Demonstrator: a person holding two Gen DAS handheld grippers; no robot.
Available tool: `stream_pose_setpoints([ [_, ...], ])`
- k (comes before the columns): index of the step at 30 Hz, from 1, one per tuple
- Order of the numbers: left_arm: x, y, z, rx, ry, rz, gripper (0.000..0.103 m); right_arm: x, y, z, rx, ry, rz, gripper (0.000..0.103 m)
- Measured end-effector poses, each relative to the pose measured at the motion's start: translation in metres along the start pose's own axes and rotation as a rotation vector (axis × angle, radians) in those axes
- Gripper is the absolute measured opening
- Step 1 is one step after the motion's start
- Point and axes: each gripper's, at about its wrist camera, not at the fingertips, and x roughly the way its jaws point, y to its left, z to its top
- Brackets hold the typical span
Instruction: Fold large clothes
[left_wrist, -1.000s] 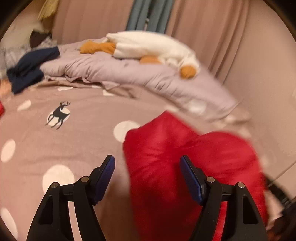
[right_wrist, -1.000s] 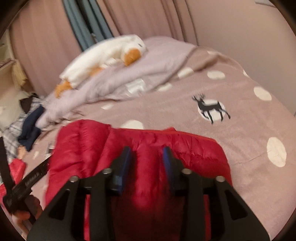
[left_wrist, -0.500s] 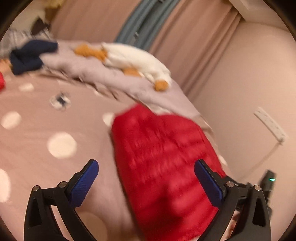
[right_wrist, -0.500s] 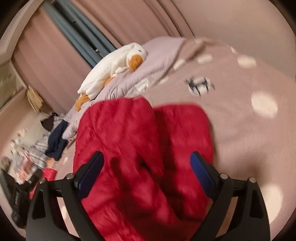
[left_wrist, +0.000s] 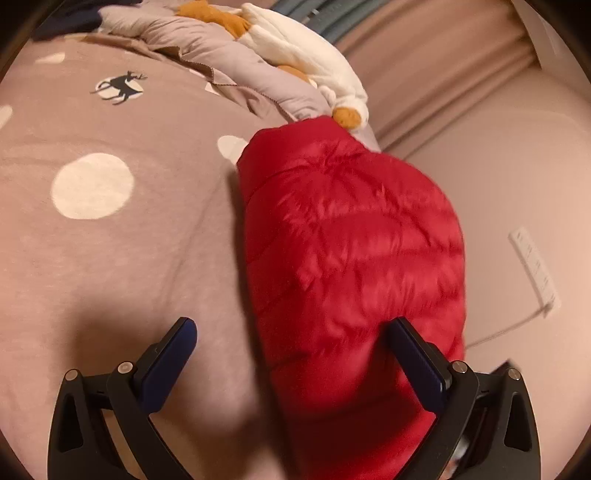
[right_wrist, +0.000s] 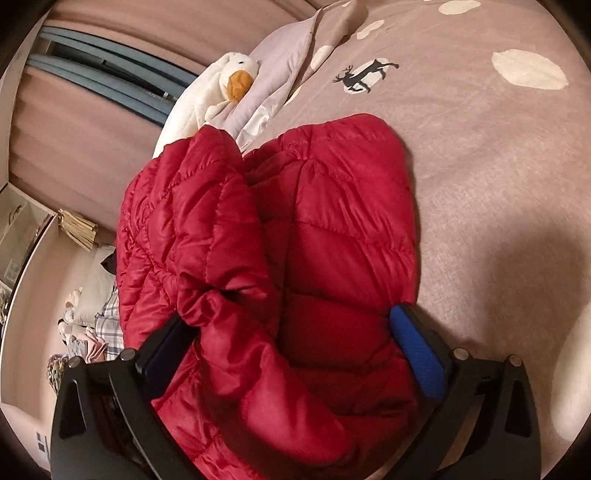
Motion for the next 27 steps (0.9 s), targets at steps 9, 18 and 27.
stream_pose_setpoints([
  [9, 0.041, 0.010, 0.009, -0.097, 0.115, -0.127, 0.102, 0.003, -0.009, 0.004, -0.008, 0.080, 0.085, 0.103],
  [18, 0.047, 0.010, 0.010, 0.004, 0.163, -0.145, 0.102, 0.015, 0.001, -0.001, -0.075, 0.156, 0.135, 0.103],
  [27, 0.059, 0.002, 0.006, 0.036, 0.145, -0.104, 0.103, 0.015, -0.005, -0.006, -0.069, 0.149, 0.166, 0.103],
])
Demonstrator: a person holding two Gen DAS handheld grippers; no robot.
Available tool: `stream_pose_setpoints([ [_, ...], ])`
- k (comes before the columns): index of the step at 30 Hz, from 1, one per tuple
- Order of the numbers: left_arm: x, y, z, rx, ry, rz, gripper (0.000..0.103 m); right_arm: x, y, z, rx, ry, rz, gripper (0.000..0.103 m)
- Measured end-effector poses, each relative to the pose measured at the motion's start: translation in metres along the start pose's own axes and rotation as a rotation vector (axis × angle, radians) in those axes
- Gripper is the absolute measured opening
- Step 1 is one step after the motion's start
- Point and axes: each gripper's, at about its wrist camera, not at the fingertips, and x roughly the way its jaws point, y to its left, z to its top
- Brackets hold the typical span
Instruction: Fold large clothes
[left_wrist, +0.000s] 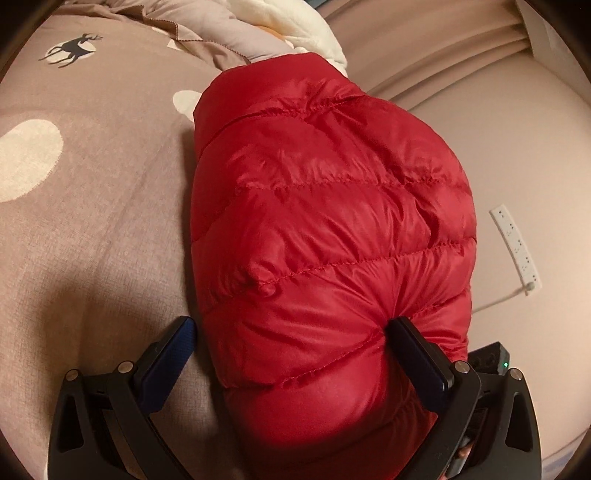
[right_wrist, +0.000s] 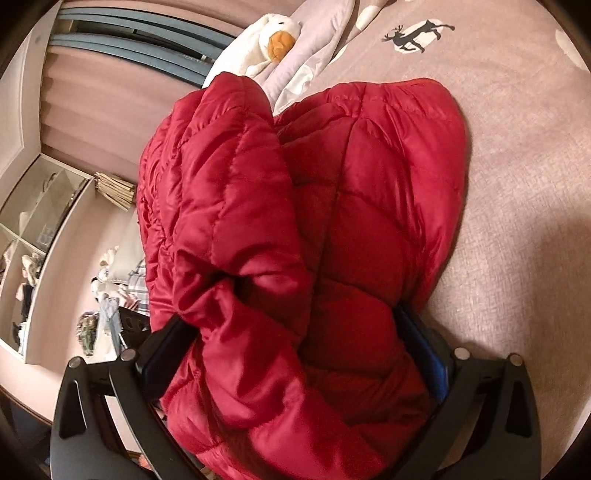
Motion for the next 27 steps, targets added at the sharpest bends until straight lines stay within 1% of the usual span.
stream_pose_setpoints([
  [4, 0.005, -0.012, 0.002, 0.046, -0.006, 0.009, 0.103, 0.005, 0.008, -0.006, 0.003, -0.018, -0.015, 0.103],
  [7, 0.012, -0.017, -0.002, 0.098, -0.038, 0.009, 0.103, 0.011, 0.010, -0.006, 0.007, -0.021, -0.007, 0.103],
  [13, 0.021, -0.018, -0.002, 0.114, -0.057, 0.005, 0.103, 0.018, 0.008, -0.002, -0.012, -0.026, 0.023, 0.102],
  [15, 0.016, -0.024, -0.006, 0.123, -0.086, 0.026, 0.100, 0.016, 0.006, -0.001, -0.011, -0.025, 0.041, 0.095],
  [17, 0.010, -0.034, -0.010, 0.136, -0.106, 0.043, 0.090, 0.012, 0.001, 0.000, 0.015, -0.032, 0.072, 0.083],
  [19, 0.007, -0.046, -0.013, 0.145, -0.113, 0.058, 0.083, 0.010, 0.001, 0.000, 0.026, -0.036, 0.099, 0.077],
  [21, 0.004, -0.052, -0.013, 0.144, -0.106, 0.044, 0.082, 0.008, 0.006, -0.001, 0.019, -0.054, 0.121, 0.073],
  [23, 0.000, -0.048, -0.012, 0.139, -0.103, 0.022, 0.082, 0.009, 0.012, -0.004, 0.012, -0.056, 0.161, 0.068],
  [26, -0.004, -0.041, -0.009, 0.087, -0.090, -0.034, 0.082, 0.013, 0.025, -0.005, -0.034, -0.046, 0.211, 0.063],
  [27, -0.005, -0.042, -0.008, 0.089, -0.095, -0.035, 0.082, 0.013, 0.025, -0.004, -0.028, -0.048, 0.225, 0.063],
])
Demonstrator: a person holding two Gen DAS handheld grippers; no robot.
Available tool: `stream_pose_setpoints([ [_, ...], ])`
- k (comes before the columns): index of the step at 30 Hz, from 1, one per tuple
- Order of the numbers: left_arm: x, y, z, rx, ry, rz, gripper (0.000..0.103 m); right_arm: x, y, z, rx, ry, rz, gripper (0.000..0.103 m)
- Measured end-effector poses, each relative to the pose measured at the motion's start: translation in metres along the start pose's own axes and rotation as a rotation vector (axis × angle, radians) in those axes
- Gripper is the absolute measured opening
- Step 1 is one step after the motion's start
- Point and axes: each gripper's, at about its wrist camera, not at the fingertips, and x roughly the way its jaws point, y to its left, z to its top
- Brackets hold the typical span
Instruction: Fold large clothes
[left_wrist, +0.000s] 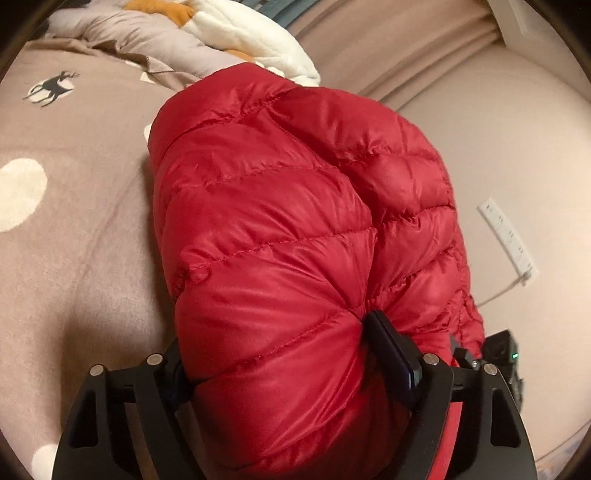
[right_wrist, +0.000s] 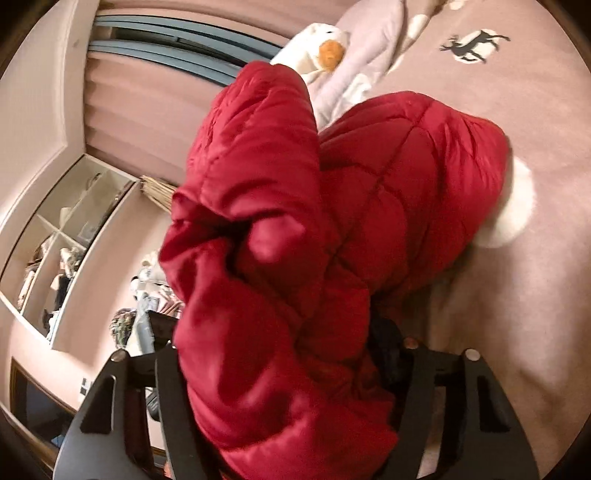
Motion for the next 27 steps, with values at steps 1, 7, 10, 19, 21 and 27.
stream_pose_setpoints([
  [1, -0.001, -0.002, -0.001, 0.007, -0.006, 0.004, 0.082, 0.001, 0.000, 0.001, 0.009, 0.001, 0.019, 0.061],
  [7, -0.025, -0.025, -0.001, 0.044, -0.045, -0.008, 0.079, -0.005, 0.013, 0.006, -0.013, -0.006, 0.070, 0.054],
  [10, -0.051, -0.038, 0.000, 0.060, -0.090, -0.061, 0.079, -0.014, 0.039, 0.007, -0.096, -0.020, 0.103, 0.053],
  [19, -0.130, -0.078, 0.021, 0.159, -0.267, -0.097, 0.079, -0.025, 0.109, 0.017, -0.222, -0.084, 0.286, 0.053],
  [21, -0.149, -0.084, 0.031, 0.169, -0.303, -0.088, 0.079, -0.022, 0.136, 0.022, -0.280, -0.082, 0.299, 0.053],
  [27, -0.198, -0.089, 0.051, 0.171, -0.451, -0.131, 0.079, -0.005, 0.215, 0.029, -0.485, -0.105, 0.316, 0.054],
])
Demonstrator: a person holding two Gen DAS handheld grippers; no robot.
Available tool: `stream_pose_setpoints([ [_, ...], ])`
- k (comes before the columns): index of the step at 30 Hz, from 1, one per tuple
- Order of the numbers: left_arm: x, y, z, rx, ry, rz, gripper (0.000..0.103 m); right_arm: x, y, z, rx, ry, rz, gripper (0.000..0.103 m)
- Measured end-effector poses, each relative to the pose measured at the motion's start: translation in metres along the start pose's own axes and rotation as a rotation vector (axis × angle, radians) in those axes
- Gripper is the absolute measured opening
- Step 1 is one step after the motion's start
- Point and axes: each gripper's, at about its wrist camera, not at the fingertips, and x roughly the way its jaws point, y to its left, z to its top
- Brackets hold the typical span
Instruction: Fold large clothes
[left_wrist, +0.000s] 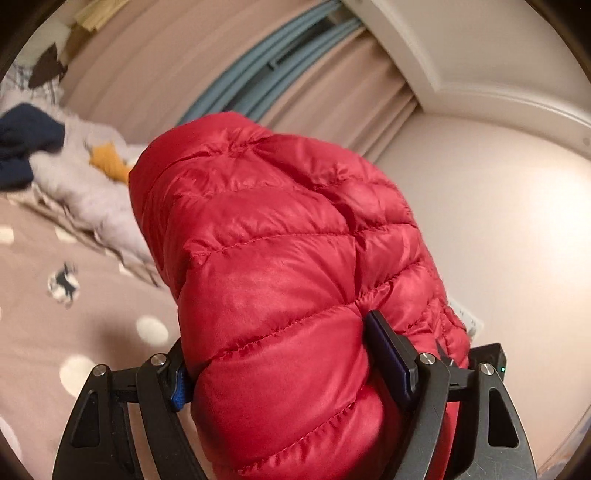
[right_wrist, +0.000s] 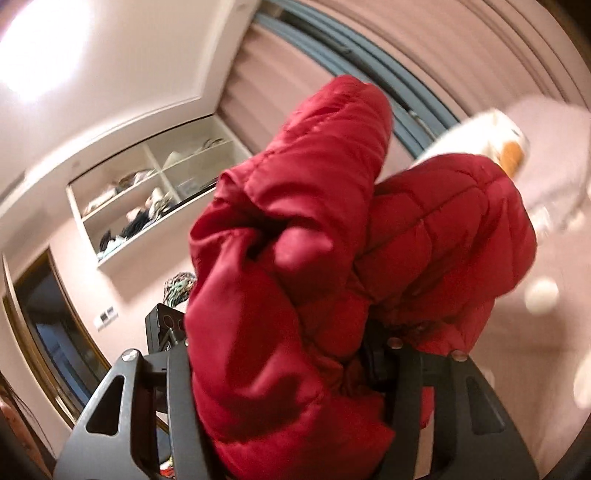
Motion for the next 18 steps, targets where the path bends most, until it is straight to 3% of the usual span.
stream_pose_setpoints([
  [6, -0.016, -0.012, 0.016, 0.052, -0.066, 0.047, 0.079, 0.015, 0.010, -0.003, -0.033, -0.035, 0.095, 0.058],
  [9, -0.025, -0.015, 0.014, 0.074, -0.105, 0.069, 0.079, 0.017, 0.004, -0.002, -0.030, -0.044, 0.090, 0.059],
  [18, -0.039, -0.007, 0.013, 0.076, -0.100, 0.125, 0.079, 0.019, 0.018, -0.010, -0.057, -0.017, 0.070, 0.061],
])
